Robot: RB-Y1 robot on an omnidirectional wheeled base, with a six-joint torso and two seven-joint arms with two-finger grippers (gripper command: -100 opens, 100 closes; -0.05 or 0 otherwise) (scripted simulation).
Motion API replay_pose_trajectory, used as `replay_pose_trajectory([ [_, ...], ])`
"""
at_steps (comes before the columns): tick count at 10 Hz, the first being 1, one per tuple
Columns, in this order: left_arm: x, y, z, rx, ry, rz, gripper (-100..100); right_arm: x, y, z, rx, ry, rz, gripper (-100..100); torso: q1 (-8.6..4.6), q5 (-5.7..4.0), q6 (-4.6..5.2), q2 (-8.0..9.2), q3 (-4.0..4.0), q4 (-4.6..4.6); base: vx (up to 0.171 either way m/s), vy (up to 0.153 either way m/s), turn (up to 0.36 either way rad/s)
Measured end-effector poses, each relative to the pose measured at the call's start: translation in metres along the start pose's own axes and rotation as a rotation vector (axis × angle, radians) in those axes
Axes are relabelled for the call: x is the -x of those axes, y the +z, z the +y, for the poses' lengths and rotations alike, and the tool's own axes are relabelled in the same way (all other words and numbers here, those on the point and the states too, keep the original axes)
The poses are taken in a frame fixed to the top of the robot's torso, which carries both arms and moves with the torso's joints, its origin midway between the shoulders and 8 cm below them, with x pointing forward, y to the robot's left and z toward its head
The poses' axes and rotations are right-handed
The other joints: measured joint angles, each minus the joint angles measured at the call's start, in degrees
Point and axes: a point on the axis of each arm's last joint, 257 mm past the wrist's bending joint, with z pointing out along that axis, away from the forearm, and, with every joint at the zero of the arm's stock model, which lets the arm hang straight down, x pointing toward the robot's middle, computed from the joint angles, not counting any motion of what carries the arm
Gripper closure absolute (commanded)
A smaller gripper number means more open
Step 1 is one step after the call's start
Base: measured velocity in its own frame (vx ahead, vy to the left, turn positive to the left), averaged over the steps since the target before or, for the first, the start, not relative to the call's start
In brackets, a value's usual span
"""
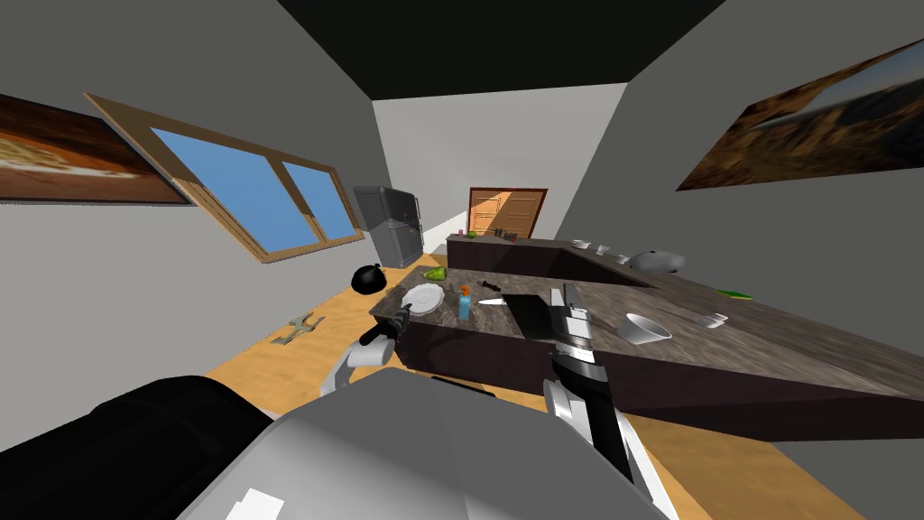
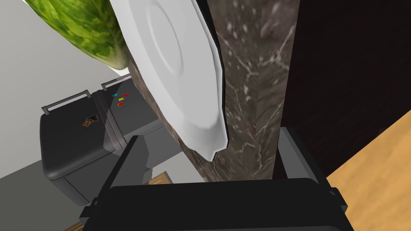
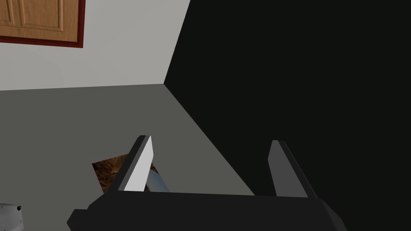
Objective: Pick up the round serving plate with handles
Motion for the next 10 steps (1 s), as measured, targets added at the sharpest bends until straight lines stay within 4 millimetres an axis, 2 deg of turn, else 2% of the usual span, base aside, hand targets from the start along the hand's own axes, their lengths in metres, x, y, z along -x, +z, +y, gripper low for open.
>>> replay_pose_trajectory([
  [10,0.04,0.007,0.01,0.031,-0.01,-0.009,-100,0.0,0.0,0.0,0.0,0.0,0.0,0,-0.01,0.0,0.0,-0.03,-0.01,0.0,0.017,-0.033,0.005],
])
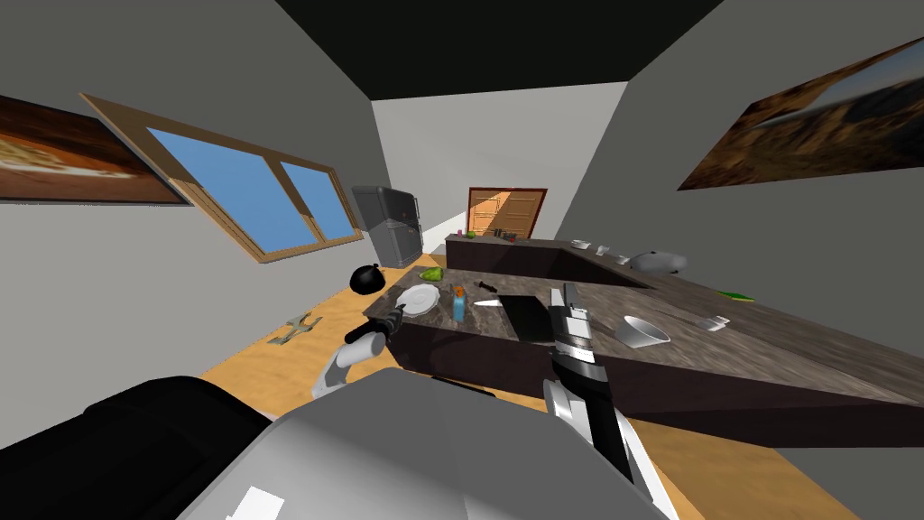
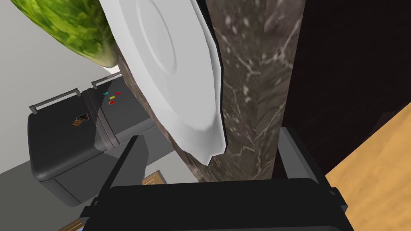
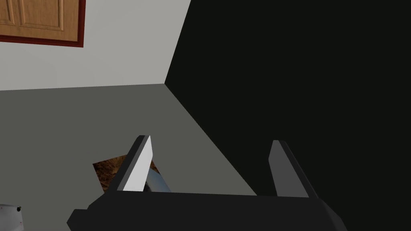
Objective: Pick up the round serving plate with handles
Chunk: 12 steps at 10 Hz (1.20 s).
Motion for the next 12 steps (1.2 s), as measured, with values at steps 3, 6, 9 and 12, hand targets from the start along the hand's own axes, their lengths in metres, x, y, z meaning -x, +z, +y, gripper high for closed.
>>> replay_pose_trajectory([
  [3,0.009,0.002,0.001,0.001,0.001,0.003,-100,0.0,0.0,0.0,0.0,0.0,0.0,0,-0.03,-0.01,0.0,0.02,0.01,0.0,0.015,-0.038,0.005],
  [6,0.02,0.002,0.003,-0.002,-0.001,0.008,-100,0.0,0.0,0.0,0.0,0.0,0.0,0,0.02,0.0,0.0,0.01,0.0,0.0,0.017,-0.029,0.004],
  [9,0.027,0.001,0.004,-0.008,-0.004,0.014,-100,0.0,0.0,0.0,0.0,0.0,0.0,0,0.0,0.0,0.0,0.02,0.01,0.0,0.014,-0.033,0.005],
  [12,0.035,0.0,0.006,-0.019,-0.007,0.021,-100,0.0,0.0,0.0,0.0,0.0,0.0,0,-0.02,-0.01,0.0,0.02,0.01,0.0,0.017,-0.036,0.005],
])
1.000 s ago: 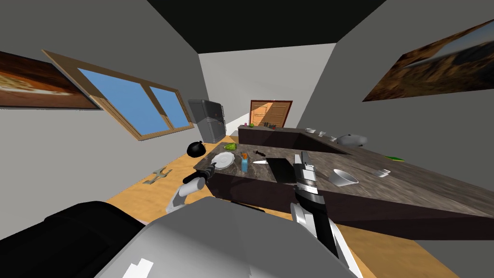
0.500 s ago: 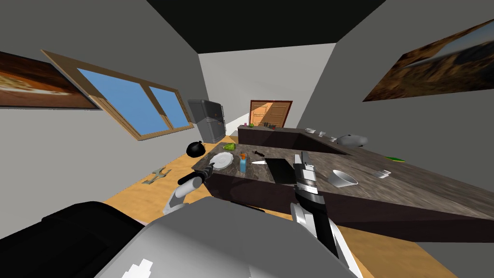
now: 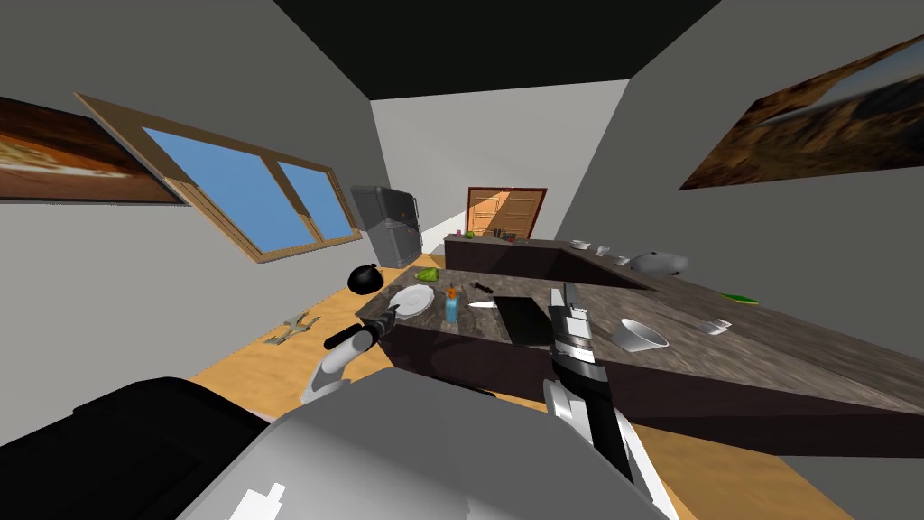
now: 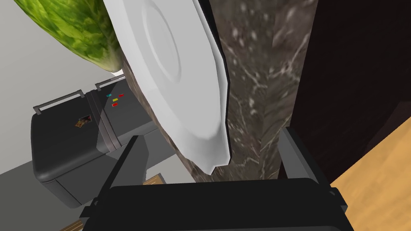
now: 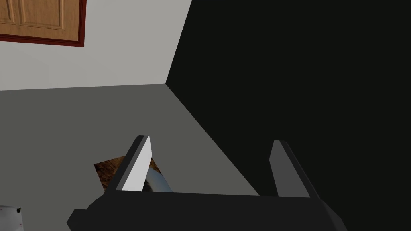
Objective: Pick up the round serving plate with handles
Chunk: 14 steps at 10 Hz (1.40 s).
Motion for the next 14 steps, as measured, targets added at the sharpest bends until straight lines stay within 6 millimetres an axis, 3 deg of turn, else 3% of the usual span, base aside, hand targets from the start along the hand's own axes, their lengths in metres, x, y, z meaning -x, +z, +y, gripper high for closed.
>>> replay_pose_trajectory([
  [5,0.011,-0.003,0.001,-0.025,0.011,0.009,-100,0.0,0.0,0.0,0.0,0.0,0.0,0,0.05,-0.01,0.03,0.01,0.01,0.02,0.013,-0.024,0.004],
  [6,0.011,-0.003,0.001,-0.025,0.016,0.009,100,0.0,0.0,0.0,0.0,0.0,0.0,0,0.1,0.0,0.04,0.03,0.03,0.03,-0.007,-0.005,0.018],
  [8,0.011,-0.004,0.014,0.0,0.008,0.013,100,0.0,0.0,0.0,0.0,0.0,0.0,0,-0.01,-0.33,0.3,-0.09,0.14,0.39,-0.014,-0.006,0.019],
  [10,0.01,-0.004,0.014,0.001,0.008,0.014,100,0.0,0.0,0.0,0.0,0.0,0.0,0,-0.05,-0.35,0.31,-0.17,0.1,0.38,0.004,0.003,-0.007],
  [11,0.011,-0.004,0.008,-0.01,0.011,0.012,0,0.0,0.0,0.0,0.0,0.0,0.0,0,0.0,-0.17,0.24,-0.16,0.02,0.2,0.006,0.003,-0.005],
  [12,0.011,-0.004,0.007,-0.013,0.012,0.01,100,0.0,0.0,0.0,0.0,0.0,0.0,0,0.06,-0.12,0.22,-0.16,0.0,0.17,-0.017,0.043,-0.028],
  [14,0.005,-0.002,0.001,-0.011,0.032,0.006,100,0.0,0.0,0.0,0.0,0.0,0.0,0,0.25,-0.11,0.23,-0.09,0.04,0.2,-0.025,0.062,-0.023],
])
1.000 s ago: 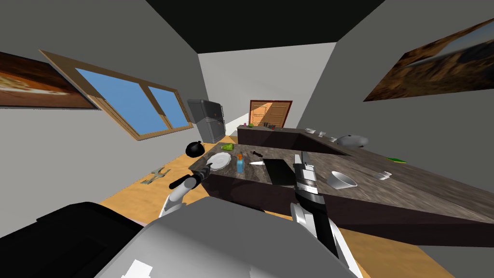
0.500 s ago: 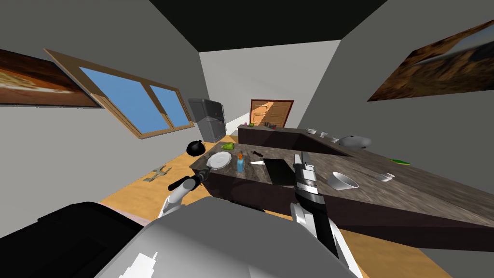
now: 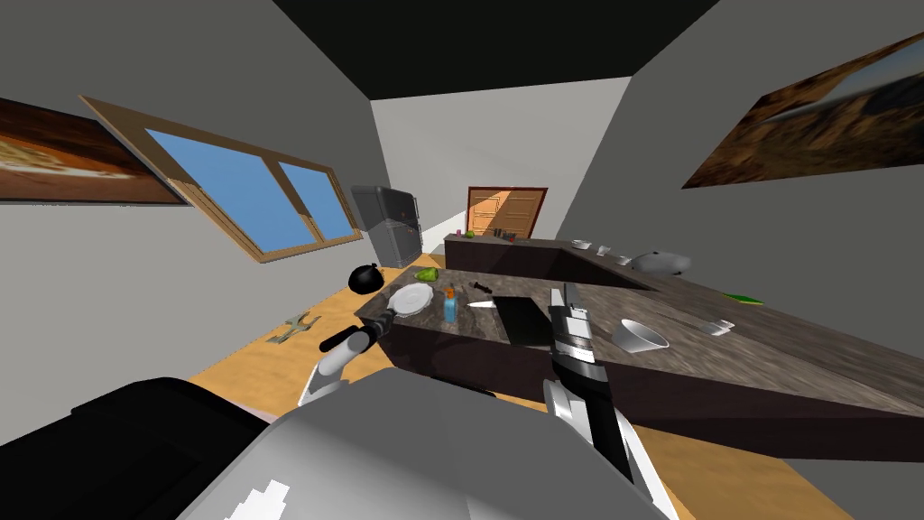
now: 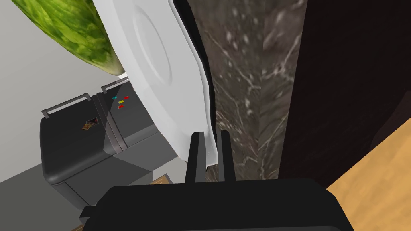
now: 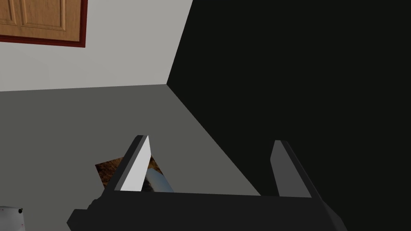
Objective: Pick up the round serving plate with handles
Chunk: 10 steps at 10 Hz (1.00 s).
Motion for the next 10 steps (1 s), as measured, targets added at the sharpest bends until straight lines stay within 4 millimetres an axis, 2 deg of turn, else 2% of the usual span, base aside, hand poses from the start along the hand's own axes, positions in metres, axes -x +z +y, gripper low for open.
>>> replay_pose_trajectory([
  [10,-0.028,0.002,-0.008,0.026,0.03,-0.019,100,0.0,0.0,0.0,0.0,0.0,0.0,0,-0.03,-0.03,-0.07,0.01,-0.04,-0.09,-0.015,0.034,-0.004],
])
